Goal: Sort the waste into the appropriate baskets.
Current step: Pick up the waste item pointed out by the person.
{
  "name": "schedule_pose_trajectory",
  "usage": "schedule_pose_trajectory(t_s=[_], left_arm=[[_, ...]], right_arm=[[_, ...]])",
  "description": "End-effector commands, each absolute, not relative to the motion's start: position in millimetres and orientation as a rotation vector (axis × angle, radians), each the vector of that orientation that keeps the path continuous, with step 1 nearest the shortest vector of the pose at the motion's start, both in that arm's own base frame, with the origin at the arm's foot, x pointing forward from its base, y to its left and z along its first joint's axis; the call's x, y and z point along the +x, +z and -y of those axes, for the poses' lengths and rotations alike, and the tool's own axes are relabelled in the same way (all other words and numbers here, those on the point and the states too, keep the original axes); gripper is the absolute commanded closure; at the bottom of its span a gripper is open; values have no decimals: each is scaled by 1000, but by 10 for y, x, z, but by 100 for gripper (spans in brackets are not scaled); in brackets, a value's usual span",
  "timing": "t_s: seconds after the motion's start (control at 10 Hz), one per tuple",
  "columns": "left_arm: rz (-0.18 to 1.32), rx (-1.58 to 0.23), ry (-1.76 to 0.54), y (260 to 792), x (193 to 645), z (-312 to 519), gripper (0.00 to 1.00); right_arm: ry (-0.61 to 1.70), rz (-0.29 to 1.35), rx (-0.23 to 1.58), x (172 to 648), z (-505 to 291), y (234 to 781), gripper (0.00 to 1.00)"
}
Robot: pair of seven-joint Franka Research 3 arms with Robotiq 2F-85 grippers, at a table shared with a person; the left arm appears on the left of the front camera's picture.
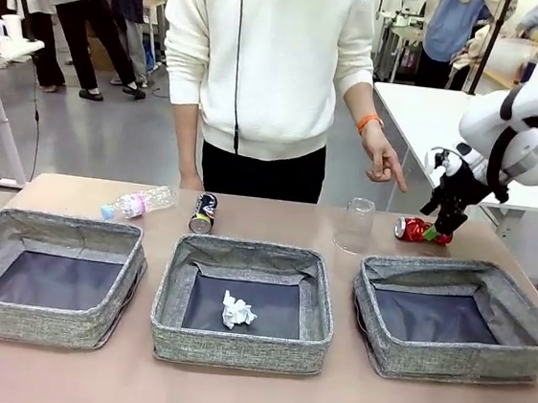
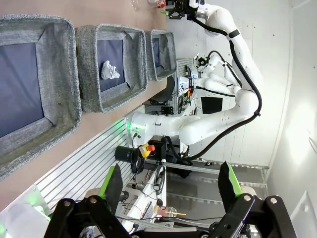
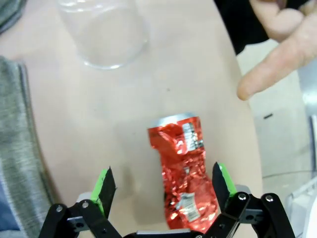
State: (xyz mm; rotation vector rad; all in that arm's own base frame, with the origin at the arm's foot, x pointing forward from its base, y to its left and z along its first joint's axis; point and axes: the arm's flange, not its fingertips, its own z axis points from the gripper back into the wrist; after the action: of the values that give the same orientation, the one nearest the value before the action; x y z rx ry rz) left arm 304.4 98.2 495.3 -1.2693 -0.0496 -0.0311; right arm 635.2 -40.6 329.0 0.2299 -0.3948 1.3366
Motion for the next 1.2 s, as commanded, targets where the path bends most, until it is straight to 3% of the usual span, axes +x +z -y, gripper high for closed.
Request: schedule_pose_trajectory(t_s=[0.0, 0.6, 0.7, 0.8, 0.9, 1.0, 1.1], left_arm=[[49, -1267, -50, 4969, 3008, -997, 0], [49, -1267, -50, 4969, 3008, -997, 0], [49, -1267, -50, 4969, 3008, -997, 0], [49, -1267, -50, 4969, 3008, -997, 0], [49, -1267, -50, 4969, 3008, -997, 0], [49, -1267, -50, 4969, 3008, -997, 0], [49, -1267, -50, 4969, 3008, -997, 0]], right_arm=[[1346, 399, 261, 6535, 457, 3156, 0], [1348, 374, 329, 6583, 480, 3022, 0], [1334, 381, 301, 6593, 497, 3003, 59], [1326, 379, 300, 6592, 504, 2990, 59], [1323, 376, 293, 6580, 514, 2976, 100], [1320, 377, 294, 6572, 524, 2972, 65], [1308, 377, 291, 6570, 534, 2968, 100]])
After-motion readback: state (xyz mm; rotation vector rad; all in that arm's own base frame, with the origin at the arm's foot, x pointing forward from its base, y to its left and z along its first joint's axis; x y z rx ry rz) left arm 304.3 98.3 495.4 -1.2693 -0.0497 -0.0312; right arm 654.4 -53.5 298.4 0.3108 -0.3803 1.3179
